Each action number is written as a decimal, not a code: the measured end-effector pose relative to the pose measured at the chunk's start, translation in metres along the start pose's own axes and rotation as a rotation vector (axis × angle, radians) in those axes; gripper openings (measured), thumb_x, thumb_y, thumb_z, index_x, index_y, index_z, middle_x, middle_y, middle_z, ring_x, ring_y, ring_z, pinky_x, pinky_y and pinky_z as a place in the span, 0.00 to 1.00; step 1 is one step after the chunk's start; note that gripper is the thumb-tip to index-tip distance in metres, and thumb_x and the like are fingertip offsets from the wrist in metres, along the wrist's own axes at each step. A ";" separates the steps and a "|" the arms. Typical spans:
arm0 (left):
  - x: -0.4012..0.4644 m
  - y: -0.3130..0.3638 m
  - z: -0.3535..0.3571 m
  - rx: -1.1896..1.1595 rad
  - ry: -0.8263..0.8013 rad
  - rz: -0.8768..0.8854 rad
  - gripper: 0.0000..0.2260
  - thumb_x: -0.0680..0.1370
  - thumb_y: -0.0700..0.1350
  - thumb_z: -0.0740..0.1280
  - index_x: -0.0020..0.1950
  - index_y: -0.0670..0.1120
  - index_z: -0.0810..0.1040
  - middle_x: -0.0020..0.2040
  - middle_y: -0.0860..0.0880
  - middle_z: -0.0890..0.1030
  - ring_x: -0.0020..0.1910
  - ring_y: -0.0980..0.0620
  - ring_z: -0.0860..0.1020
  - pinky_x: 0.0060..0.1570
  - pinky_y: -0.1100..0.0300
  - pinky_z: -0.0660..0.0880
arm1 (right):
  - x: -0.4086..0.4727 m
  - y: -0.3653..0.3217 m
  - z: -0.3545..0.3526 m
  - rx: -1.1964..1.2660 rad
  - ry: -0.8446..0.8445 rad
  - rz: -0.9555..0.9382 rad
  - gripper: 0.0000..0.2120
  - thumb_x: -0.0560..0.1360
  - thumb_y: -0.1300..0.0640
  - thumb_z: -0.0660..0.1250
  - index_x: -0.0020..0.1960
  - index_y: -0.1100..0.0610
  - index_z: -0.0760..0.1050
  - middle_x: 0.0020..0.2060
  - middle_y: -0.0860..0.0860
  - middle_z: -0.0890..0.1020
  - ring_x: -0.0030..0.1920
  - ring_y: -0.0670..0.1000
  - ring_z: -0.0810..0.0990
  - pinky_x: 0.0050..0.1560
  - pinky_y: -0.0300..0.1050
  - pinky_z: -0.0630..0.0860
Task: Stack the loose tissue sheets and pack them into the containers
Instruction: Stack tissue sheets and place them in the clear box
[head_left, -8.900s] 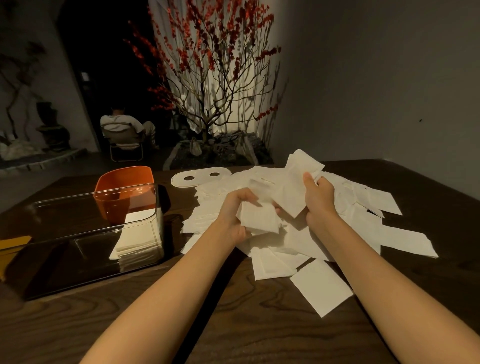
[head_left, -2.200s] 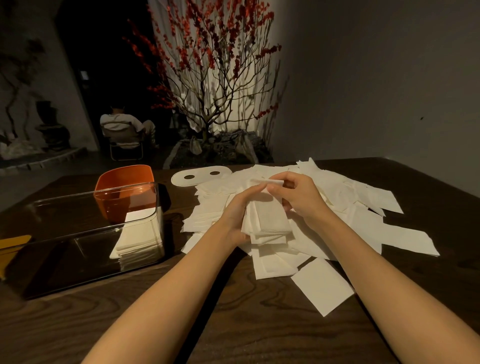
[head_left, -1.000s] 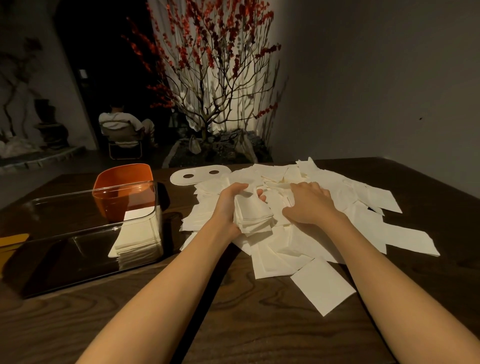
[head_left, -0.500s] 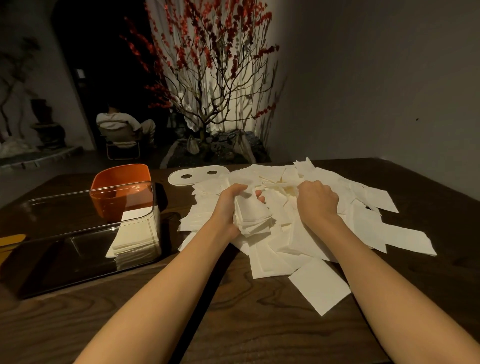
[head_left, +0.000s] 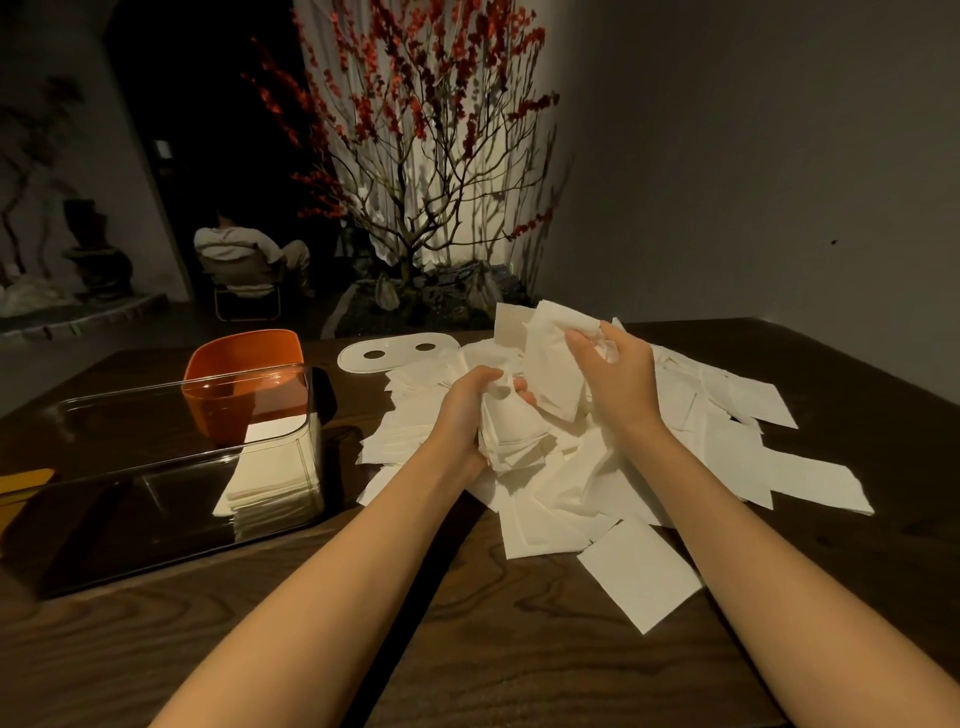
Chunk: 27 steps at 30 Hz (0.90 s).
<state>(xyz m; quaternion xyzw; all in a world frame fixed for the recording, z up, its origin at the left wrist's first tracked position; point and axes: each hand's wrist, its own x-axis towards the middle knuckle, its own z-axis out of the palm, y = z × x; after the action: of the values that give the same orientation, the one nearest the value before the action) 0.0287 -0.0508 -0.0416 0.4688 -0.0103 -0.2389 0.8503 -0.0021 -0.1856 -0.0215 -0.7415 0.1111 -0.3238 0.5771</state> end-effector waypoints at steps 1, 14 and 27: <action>0.000 0.000 0.001 0.019 0.020 0.024 0.08 0.78 0.43 0.60 0.49 0.39 0.75 0.41 0.44 0.78 0.38 0.50 0.76 0.44 0.56 0.74 | 0.001 0.000 -0.001 0.045 -0.004 0.030 0.20 0.77 0.52 0.67 0.67 0.56 0.72 0.64 0.52 0.76 0.63 0.53 0.75 0.60 0.47 0.73; 0.005 -0.007 0.006 0.225 0.250 0.270 0.06 0.78 0.46 0.63 0.44 0.46 0.77 0.45 0.45 0.83 0.42 0.49 0.79 0.48 0.54 0.76 | 0.001 -0.004 -0.008 0.726 -0.134 0.438 0.02 0.77 0.55 0.66 0.49 0.49 0.74 0.50 0.51 0.81 0.53 0.54 0.80 0.54 0.54 0.78; 0.008 -0.005 -0.003 -0.104 -0.056 -0.038 0.12 0.77 0.45 0.61 0.58 0.42 0.76 0.52 0.40 0.78 0.55 0.39 0.75 0.66 0.44 0.68 | -0.002 -0.001 -0.009 0.808 -0.373 0.575 0.09 0.78 0.45 0.62 0.53 0.48 0.76 0.45 0.51 0.81 0.44 0.52 0.81 0.42 0.52 0.81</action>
<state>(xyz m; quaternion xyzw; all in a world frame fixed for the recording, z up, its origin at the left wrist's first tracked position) 0.0349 -0.0541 -0.0489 0.4174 -0.0128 -0.2681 0.8682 -0.0092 -0.1908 -0.0200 -0.4447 0.0715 -0.0320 0.8923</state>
